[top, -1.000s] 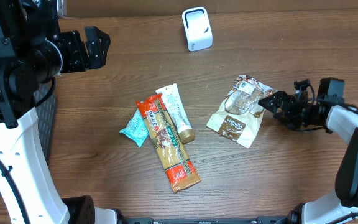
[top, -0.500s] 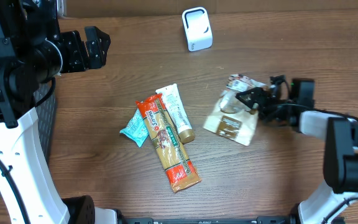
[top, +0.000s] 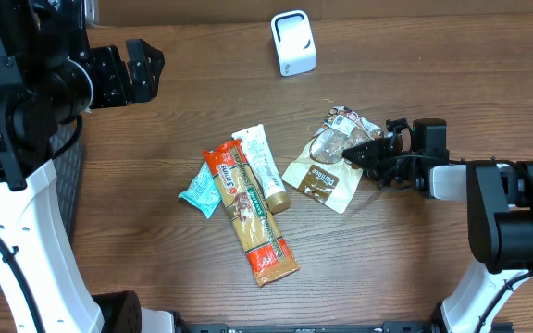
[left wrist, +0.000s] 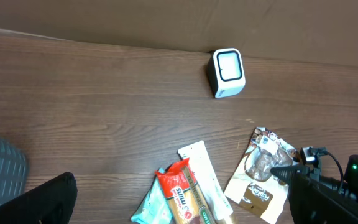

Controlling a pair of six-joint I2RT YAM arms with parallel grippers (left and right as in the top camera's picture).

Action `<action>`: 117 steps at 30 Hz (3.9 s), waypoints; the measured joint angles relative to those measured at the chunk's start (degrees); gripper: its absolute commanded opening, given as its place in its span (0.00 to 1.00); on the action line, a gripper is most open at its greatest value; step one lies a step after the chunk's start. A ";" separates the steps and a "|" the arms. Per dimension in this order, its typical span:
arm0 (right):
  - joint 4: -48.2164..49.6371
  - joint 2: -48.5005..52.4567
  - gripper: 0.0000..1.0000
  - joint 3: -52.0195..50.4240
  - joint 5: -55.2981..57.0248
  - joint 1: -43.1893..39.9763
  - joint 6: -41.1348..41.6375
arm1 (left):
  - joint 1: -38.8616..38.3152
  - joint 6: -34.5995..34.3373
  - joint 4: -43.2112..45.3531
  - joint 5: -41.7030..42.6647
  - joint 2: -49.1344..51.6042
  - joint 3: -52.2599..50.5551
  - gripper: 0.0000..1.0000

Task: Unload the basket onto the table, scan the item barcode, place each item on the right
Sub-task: 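Grasp the brown-labelled pouch edge with the right gripper, then lift the pouch and hold it in front of the white scanner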

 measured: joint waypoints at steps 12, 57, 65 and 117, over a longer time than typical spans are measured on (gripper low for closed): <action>-3.96 -0.98 0.04 0.04 -5.60 -0.07 -1.05 | 0.00 0.00 0.00 0.02 0.00 0.00 1.00; -63.65 -39.89 0.03 27.67 -19.06 6.64 -51.56 | 0.00 0.00 -0.02 0.02 0.00 0.00 1.00; -63.34 -38.80 0.03 42.73 -1.60 8.59 -44.65 | 0.00 0.00 0.00 0.00 0.00 0.00 0.99; -4.09 17.03 0.04 49.77 84.56 25.64 -108.26 | 0.00 0.00 0.00 0.00 0.31 0.00 0.99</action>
